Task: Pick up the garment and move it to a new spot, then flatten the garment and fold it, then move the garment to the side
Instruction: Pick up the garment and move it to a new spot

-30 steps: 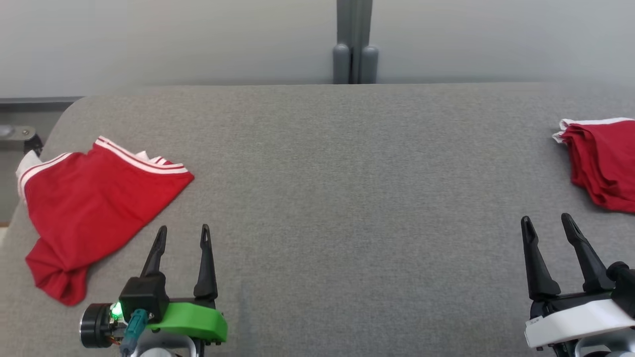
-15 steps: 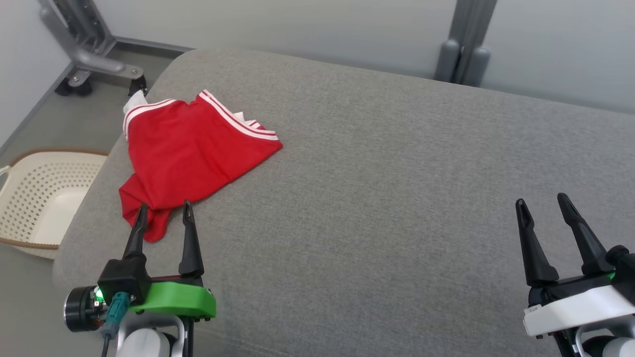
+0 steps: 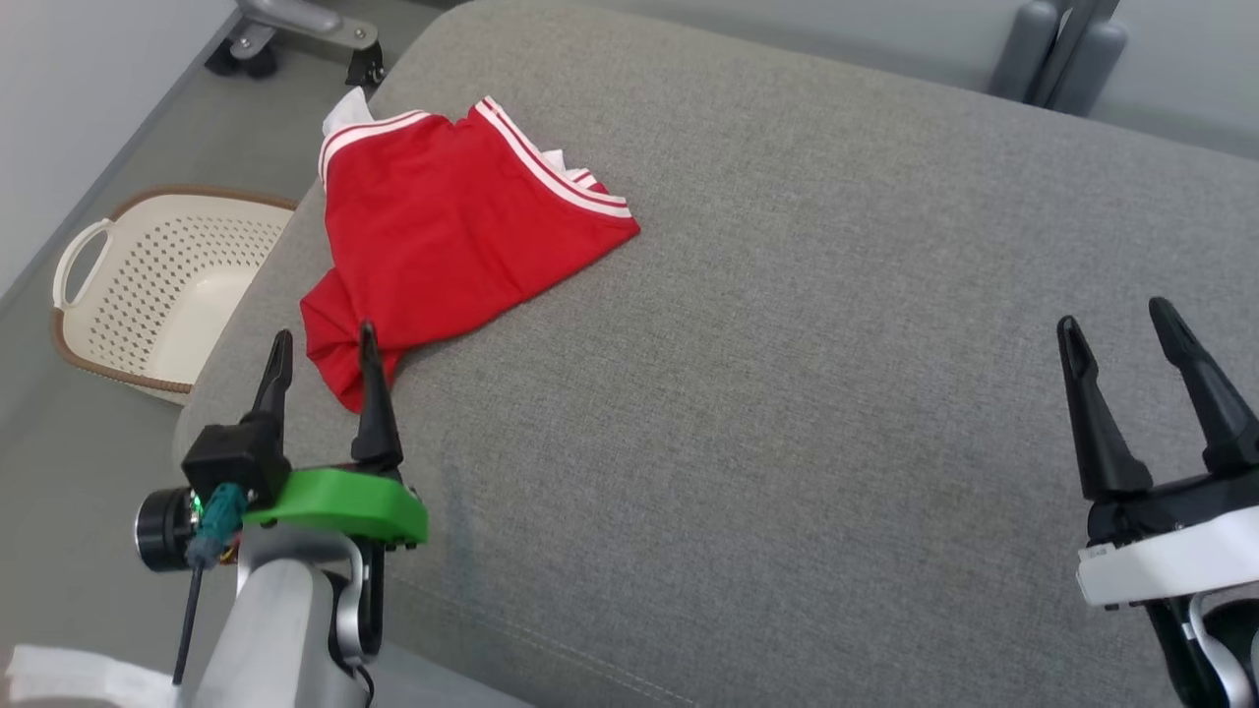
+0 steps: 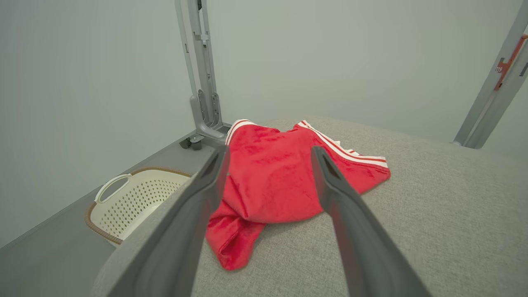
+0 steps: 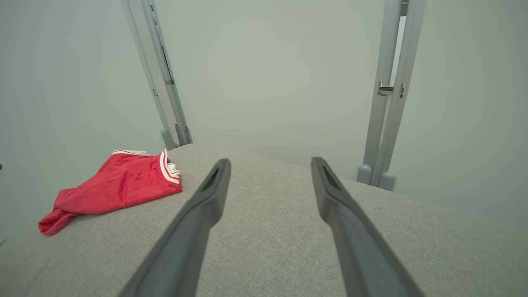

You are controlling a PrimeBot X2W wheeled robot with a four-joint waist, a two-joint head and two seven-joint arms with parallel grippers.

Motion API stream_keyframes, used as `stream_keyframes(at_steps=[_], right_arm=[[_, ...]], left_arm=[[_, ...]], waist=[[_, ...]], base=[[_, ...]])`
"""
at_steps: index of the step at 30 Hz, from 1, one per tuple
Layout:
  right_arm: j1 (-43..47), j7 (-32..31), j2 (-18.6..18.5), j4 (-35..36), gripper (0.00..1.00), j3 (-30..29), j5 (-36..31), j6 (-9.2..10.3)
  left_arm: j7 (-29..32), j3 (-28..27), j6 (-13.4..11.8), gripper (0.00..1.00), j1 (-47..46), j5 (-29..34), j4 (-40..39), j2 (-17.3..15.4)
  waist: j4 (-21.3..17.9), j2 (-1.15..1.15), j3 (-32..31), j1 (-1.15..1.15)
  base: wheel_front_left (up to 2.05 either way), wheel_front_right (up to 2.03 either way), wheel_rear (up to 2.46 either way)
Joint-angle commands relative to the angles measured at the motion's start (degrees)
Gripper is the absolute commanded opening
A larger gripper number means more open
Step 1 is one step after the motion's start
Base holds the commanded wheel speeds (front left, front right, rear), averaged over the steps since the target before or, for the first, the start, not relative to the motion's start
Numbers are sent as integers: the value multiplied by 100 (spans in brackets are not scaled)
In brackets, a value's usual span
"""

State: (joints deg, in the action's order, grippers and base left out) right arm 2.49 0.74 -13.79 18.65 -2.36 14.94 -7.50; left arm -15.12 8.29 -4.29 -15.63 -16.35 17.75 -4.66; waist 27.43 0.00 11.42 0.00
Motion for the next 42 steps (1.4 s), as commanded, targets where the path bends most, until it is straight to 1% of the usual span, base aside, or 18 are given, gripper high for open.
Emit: stream_keyframes(at_steps=[1, 3, 5, 11, 14, 18, 19, 20, 22, 26, 30, 32, 38, 42], right_arm=[[-149, -59, -105, 89, 100, -20, 20, 2], [-250, -79, -204, 142, 100, -45, 42, 2], [-366, -145, -315, 245, 100, -23, 69, 1], [-617, -111, -500, 215, 100, 35, 156, 1], [-708, -59, -557, 134, 100, 64, 200, 1], [-803, 4, -588, 43, 100, 88, 221, 1], [-810, 24, -595, 17, 100, 96, 222, 1], [-824, 51, -594, -3, 100, 102, 219, 0], [-850, 93, -604, -52, 100, 106, 156, 1], [-855, 201, -542, -166, 100, 115, 125, 1], [-797, 317, -450, -340, 100, 190, 153, 1], [-731, 371, -375, -425, 100, 232, 140, 1], [-557, 480, -213, -624, 100, 362, 116, 0], [-404, 511, -93, -741, 100, 451, 141, 1]], left_arm=[[-3, -3, 73, 100, -297, -63, 252, 39], [-3, 12, 160, 100, -690, -159, 711, 84], [-2, -30, 287, 100, -1109, -320, 1360, 111], [-3, -204, 592, 100, -2119, -682, 3130, 131], [-2, -384, 666, 100, -2447, -805, 3681, 130], [4, -605, 677, 100, -2717, -898, 4206, 18], [9, -638, 671, 36, -2747, -883, 4306, -23], [10, -680, 668, 0, -2763, -879, 4348, -59], [10, -804, 635, 0, -2739, -858, 4265, -130], [2, -1134, 576, 0, -2479, -763, 3836, -302], [-2, -1377, 508, 0, -2176, -490, 3231, -405], [-2, -1499, 466, 0, -1960, -304, 2790, -424], [-2, -1706, 400, 0, -1235, 167, 1456, -303], [-3, -1645, 457, 0, -754, 406, 796, -202]], waist=[[-195, 0, 785, 0], [-267, 0, 1008, 0], [-393, 0, 1316, 0], [-649, 0, 1755, 0], [-756, 0, 1850, 0], [-860, 0, 1916, 0], [-886, 0, 1915, 0], [-911, 0, 1903, 0], [-958, 0, 1851, 0], [-1031, 0, 1644, 0], [-1138, 0, 1304, 0], [-1203, 0, 1093, 0], [-1468, 0, 475, 0], [-1697, 0, 54, 0]], base=[[0, 0, 0], [0, 0, 0], [0, 0, 0], [0, 0, 0], [0, 0, 0], [0, 0, 0], [0, 0, 0], [0, 0, 0], [0, 0, 0], [0, 0, 0], [0, 0, 0], [0, 0, 0], [0, 0, 0], [0, 0, 0]])
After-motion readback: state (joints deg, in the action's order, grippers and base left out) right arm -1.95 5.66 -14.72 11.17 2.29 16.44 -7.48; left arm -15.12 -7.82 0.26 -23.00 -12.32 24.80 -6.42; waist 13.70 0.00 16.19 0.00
